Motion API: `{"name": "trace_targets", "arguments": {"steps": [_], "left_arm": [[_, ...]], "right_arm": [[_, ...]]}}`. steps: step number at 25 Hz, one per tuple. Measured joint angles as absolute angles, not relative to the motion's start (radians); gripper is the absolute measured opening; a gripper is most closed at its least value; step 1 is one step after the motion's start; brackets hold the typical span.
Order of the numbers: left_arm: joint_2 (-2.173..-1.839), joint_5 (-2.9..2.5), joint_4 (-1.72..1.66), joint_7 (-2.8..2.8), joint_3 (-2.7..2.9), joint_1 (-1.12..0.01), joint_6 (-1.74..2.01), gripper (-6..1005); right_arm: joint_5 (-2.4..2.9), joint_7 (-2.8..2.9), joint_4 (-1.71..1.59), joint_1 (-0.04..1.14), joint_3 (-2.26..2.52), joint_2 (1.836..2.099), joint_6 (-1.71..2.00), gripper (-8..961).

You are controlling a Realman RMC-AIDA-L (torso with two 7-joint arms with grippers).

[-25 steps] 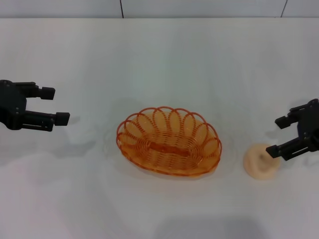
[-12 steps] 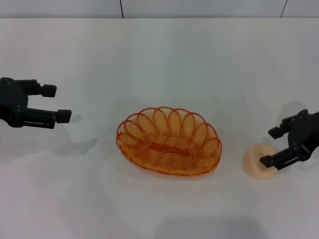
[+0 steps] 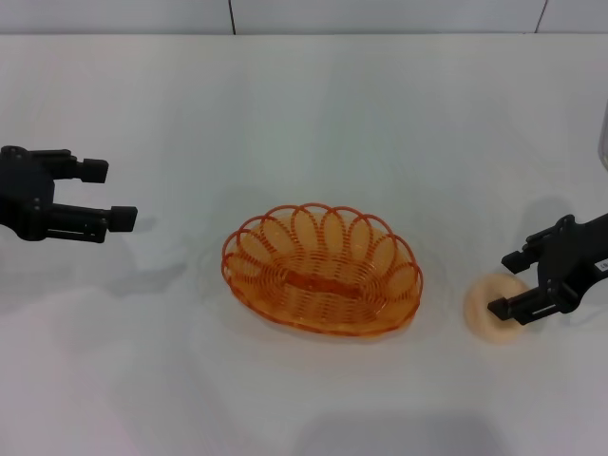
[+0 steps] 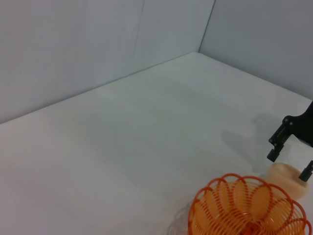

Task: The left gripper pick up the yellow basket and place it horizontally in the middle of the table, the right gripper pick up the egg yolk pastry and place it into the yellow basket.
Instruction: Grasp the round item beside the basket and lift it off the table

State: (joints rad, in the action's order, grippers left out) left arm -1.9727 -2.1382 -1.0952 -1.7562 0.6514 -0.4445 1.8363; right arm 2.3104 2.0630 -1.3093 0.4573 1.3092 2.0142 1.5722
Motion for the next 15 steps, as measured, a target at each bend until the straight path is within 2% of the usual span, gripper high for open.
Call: {"name": "trace_targets", "arguments": {"steps": [15], "left_arm": [[-1.976, -2.138, -1.095, -1.756, 0.649, -0.438, 1.836, 892]], "right_arm": [[2.312, 2.061, -1.301, 0.465, 1.302, 2.010, 1.535, 572]]}}
